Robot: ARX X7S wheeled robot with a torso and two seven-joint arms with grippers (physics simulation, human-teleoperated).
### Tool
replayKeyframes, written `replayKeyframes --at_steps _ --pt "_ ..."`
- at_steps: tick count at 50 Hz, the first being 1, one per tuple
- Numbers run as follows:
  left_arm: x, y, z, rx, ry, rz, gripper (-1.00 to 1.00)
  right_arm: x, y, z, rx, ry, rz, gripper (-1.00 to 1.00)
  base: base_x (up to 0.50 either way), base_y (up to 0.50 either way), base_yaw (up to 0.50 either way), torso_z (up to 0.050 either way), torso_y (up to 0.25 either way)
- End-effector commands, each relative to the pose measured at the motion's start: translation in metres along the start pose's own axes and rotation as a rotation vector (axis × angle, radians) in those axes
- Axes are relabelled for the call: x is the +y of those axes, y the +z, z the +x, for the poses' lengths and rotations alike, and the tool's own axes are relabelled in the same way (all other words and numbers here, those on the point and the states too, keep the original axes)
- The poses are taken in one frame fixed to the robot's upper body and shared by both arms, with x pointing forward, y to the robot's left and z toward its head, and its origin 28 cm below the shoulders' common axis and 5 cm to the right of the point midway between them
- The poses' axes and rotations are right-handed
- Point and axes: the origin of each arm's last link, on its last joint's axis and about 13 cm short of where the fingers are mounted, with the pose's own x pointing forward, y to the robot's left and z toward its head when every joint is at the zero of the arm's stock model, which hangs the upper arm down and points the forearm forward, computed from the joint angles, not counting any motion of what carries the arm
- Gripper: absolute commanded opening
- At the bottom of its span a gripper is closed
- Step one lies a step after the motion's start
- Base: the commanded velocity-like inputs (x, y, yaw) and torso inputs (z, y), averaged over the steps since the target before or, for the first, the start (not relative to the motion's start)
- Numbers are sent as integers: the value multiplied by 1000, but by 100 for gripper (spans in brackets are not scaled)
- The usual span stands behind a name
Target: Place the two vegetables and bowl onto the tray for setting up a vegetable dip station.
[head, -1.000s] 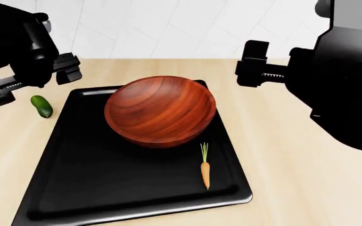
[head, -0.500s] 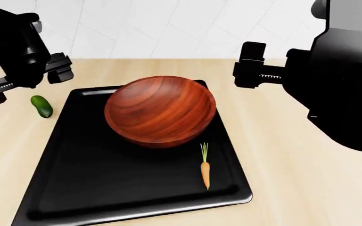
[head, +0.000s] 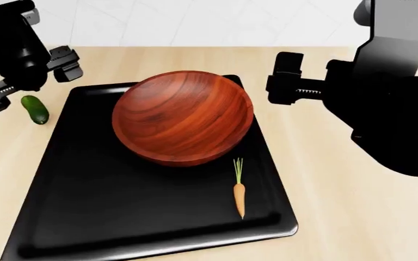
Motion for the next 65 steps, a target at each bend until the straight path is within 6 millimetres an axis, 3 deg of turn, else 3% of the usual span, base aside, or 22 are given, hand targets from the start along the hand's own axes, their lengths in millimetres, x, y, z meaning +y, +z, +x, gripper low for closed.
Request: replayKeyframes --at_steps 1,13,35,65 --pt "5 6 1 -39 21 -18 100 0 0 0 2 2 -2 100 0 0 0 0 0" --pt "7 5 5 -26 -10 -37 100 1 0 0 1 3 -4 100 0 0 0 0 0" --pt "16 -11 25 36 127 -7 100 1 -1 3 6 4 -2 100 0 0 0 0 -33" --pt "11 -32 38 99 83 21 100 4 0 2 -3 23 -8 100 0 0 0 0 -1"
